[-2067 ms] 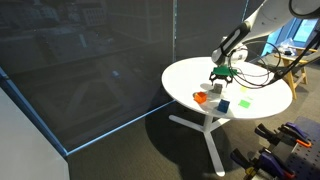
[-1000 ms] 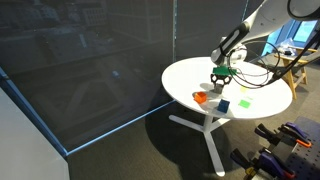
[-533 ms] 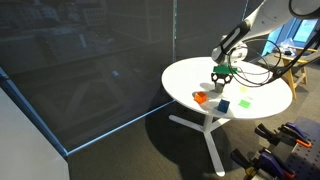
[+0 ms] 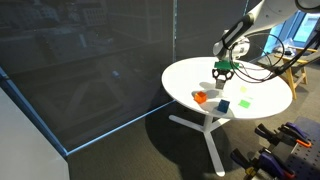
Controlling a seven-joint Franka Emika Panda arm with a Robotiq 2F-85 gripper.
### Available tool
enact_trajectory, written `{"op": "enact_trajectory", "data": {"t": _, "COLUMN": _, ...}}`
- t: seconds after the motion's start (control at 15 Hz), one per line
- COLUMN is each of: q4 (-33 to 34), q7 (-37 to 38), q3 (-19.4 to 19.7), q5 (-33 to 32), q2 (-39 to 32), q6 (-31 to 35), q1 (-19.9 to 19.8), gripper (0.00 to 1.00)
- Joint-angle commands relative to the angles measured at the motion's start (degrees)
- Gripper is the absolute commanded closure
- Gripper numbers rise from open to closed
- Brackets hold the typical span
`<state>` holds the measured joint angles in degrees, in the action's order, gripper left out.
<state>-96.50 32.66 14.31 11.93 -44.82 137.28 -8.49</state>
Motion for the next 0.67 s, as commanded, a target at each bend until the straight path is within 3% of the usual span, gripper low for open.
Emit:
{"op": "enact_trajectory", "data": {"t": 0.0, "q4": -3.23, "q7": 0.22, "q3": 1.12, "q5": -1.23, "q2": 3.95, "q6": -1.14, "q1": 0.83, "gripper": 0.71}}
{"op": "enact_trajectory", "data": {"t": 0.6, "q4": -9.11, "q7": -0.33, "q3": 2.45, "q5": -3.71, "q2": 10.37, "q6": -1.6, "q1": 1.78, "gripper": 0.71}}
